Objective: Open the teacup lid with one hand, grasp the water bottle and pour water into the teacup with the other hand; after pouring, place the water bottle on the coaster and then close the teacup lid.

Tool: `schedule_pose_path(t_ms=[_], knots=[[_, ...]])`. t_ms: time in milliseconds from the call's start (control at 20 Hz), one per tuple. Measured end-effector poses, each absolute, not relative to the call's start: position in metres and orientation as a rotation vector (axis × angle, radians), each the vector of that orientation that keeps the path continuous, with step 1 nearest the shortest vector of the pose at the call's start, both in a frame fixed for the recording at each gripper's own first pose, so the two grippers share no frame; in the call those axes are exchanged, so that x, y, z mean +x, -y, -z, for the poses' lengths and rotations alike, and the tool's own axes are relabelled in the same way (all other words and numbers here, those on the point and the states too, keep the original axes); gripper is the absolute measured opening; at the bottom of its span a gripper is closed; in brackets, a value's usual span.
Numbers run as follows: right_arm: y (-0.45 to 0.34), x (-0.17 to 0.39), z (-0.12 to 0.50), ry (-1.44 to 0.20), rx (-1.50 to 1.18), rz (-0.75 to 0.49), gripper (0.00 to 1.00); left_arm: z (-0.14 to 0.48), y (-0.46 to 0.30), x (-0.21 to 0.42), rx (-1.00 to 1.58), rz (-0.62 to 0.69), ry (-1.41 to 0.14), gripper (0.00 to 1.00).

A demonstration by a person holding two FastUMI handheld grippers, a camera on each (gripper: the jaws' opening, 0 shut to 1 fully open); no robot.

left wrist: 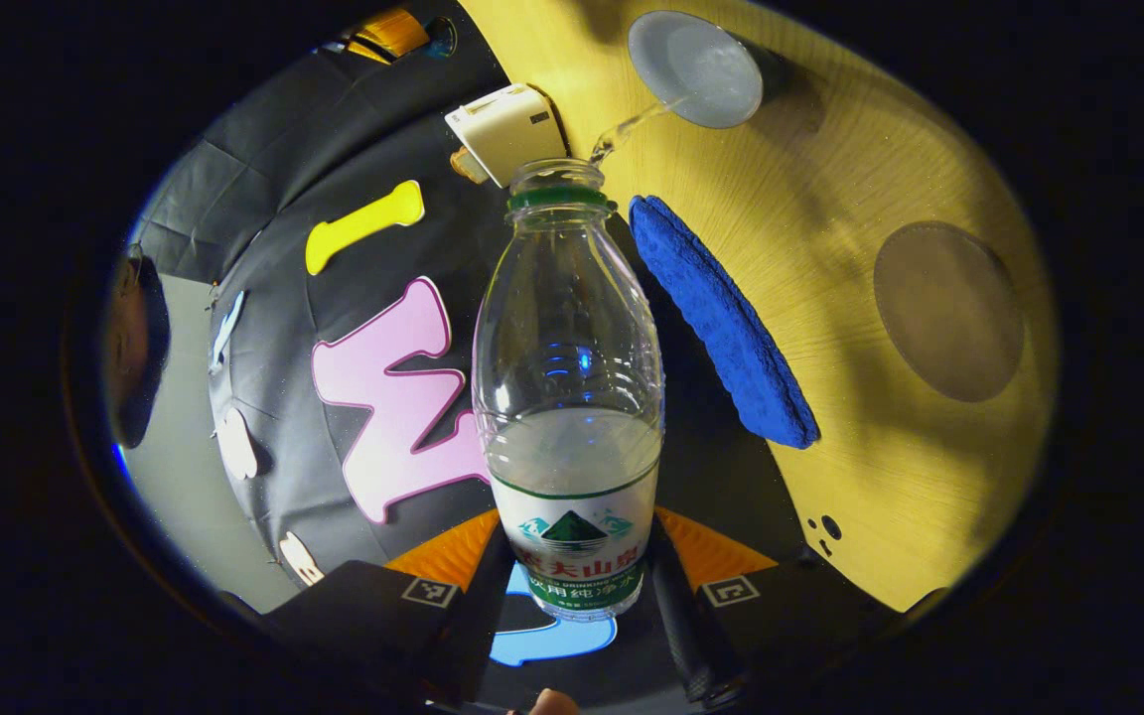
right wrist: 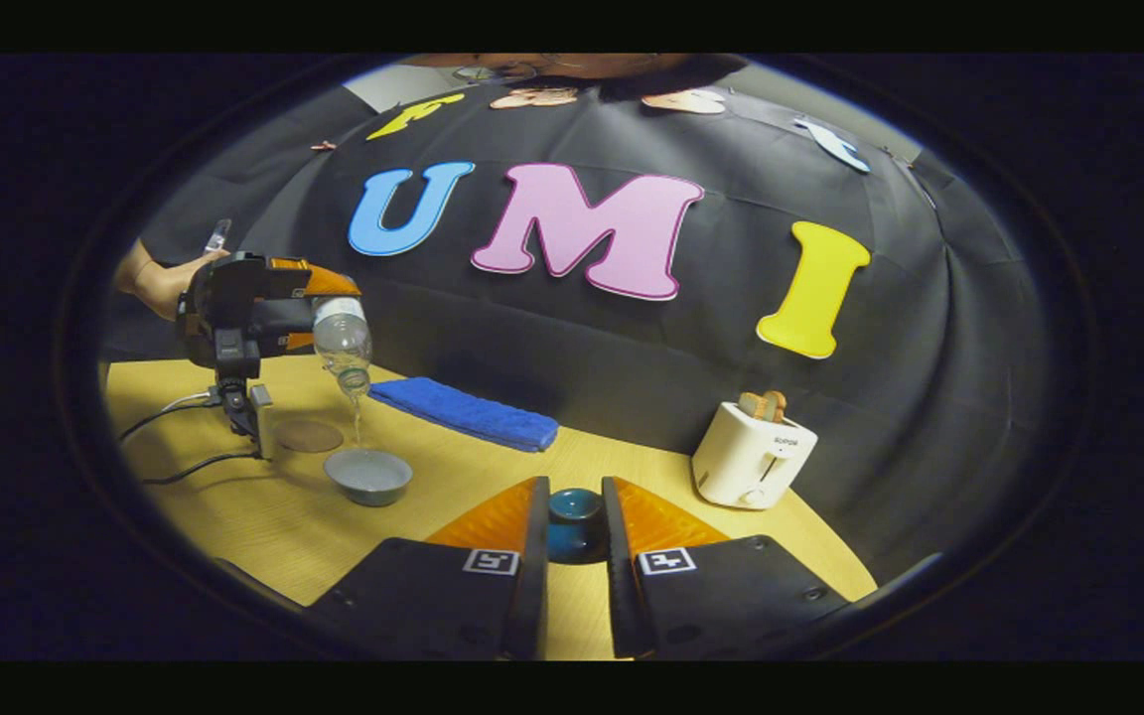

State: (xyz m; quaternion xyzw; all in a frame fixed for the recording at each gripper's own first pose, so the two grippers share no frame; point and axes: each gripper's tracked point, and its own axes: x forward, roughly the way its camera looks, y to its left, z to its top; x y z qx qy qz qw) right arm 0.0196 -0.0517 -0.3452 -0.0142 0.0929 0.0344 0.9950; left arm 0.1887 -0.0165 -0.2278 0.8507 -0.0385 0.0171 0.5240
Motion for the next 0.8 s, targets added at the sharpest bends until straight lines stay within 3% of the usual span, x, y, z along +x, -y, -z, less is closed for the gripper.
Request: schedule_pose_path(t_ms=[50, 100, 200, 250, 350, 500, 550, 700, 750, 800], knots=[[0.051, 0.019, 0.344, -0.185, -0.029, -0.068, 0.34, 0.226, 0.019, 0.189, 2.052, -0.039, 0.109, 0.69], [0.051, 0.019, 0.344, -0.184, -0.028, -0.068, 0.34, 0.222, 0.022, 0.189, 2.067, -0.041, 0.124, 0.74], [0.051, 0.017, 0.343, -0.183, -0.026, -0.068, 0.29, 0.218, 0.025, 0.191, 2.082, -0.038, 0.144, 0.73], [0.051, 0.017, 0.343, -0.183, -0.027, -0.067, 0.34, 0.218, 0.026, 0.193, 2.083, -0.036, 0.144, 0.74], [0.052, 0.017, 0.343, -0.181, -0.023, -0.064, 0.29, 0.215, 0.031, 0.193, 2.095, -0.028, 0.158, 0.74], [0.054, 0.015, 0.341, -0.177, -0.022, -0.063, 0.34, 0.21, 0.035, 0.194, 2.113, -0.019, 0.18, 0.74], [0.055, 0.015, 0.34, -0.174, -0.026, -0.061, 0.29, 0.209, 0.038, 0.194, 2.12, -0.013, 0.186, 0.74], [0.055, 0.014, 0.339, -0.171, -0.042, -0.061, 0.29, 0.203, 0.045, 0.197, 2.131, -0.004, 0.21, 0.73], [0.055, 0.014, 0.339, -0.17, -0.042, -0.063, 0.24, 0.202, 0.048, 0.198, 2.133, -0.004, 0.218, 0.74], [0.055, 0.014, 0.337, -0.168, -0.044, -0.063, 0.29, 0.2, 0.048, 0.198, 2.13, -0.002, 0.223, 0.74]])
